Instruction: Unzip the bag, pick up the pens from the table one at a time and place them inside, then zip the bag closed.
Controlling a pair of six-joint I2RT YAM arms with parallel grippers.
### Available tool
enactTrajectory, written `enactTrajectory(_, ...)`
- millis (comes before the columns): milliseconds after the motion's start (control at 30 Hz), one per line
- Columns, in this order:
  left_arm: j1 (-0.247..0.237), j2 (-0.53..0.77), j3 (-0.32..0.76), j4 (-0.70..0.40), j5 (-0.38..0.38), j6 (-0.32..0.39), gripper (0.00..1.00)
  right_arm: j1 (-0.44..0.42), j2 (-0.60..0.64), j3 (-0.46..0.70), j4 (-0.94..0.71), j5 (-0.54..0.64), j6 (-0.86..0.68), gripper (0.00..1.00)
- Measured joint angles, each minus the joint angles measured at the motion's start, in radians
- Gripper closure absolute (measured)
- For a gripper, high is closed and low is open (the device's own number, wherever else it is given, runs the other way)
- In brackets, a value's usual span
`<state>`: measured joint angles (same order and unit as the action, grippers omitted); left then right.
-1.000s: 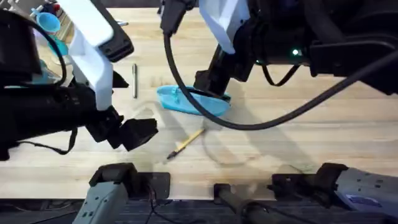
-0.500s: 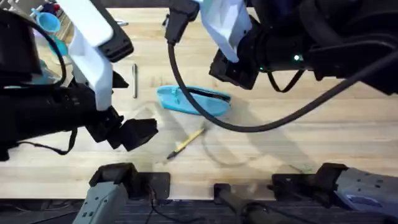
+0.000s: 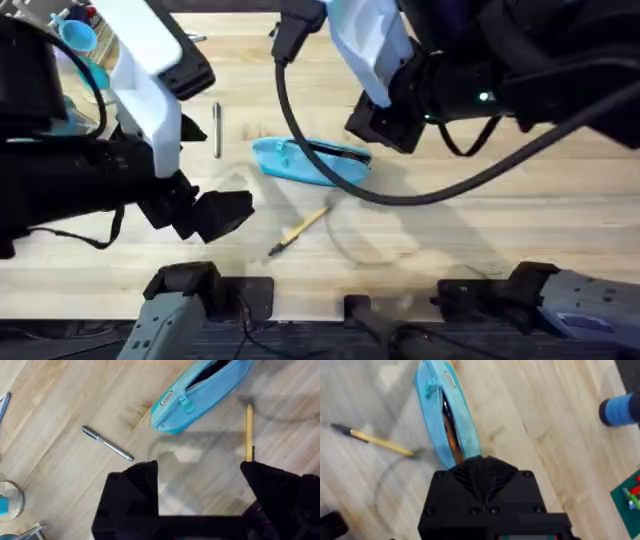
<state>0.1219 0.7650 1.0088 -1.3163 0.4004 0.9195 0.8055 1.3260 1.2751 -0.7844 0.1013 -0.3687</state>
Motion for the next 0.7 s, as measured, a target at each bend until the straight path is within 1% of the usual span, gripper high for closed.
enactTrajectory(67,0.0,0.0,0.0,0.0,0.0,0.0,0.006,0.0,0.006,0.029,-0.048,0.0,0.009,0.973)
enactTrajectory(233,0.0,0.0,0.0,0.0,0.0,0.0,0.005,-0.007,0.072,0.163,-0.188,0.0,0.034,0.973)
enactTrajectory(400,0.0,0.0,0.0,0.0,0.0,0.0,0.005,-0.012,0.196,0.309,-0.334,0.0,0.048,0.973)
enactTrajectory(433,0.0,0.0,0.0,0.0,0.0,0.0,0.005,-0.012,0.262,0.349,-0.352,0.0,0.049,0.973)
enactTrajectory(567,0.0,0.0,0.0,0.0,0.0,0.0,0.006,-0.012,0.319,0.353,-0.351,0.0,0.051,0.973)
enactTrajectory(700,0.0,0.0,0.0,0.0,0.0,0.0,0.005,-0.012,0.33,0.353,-0.346,0.0,0.051,0.973)
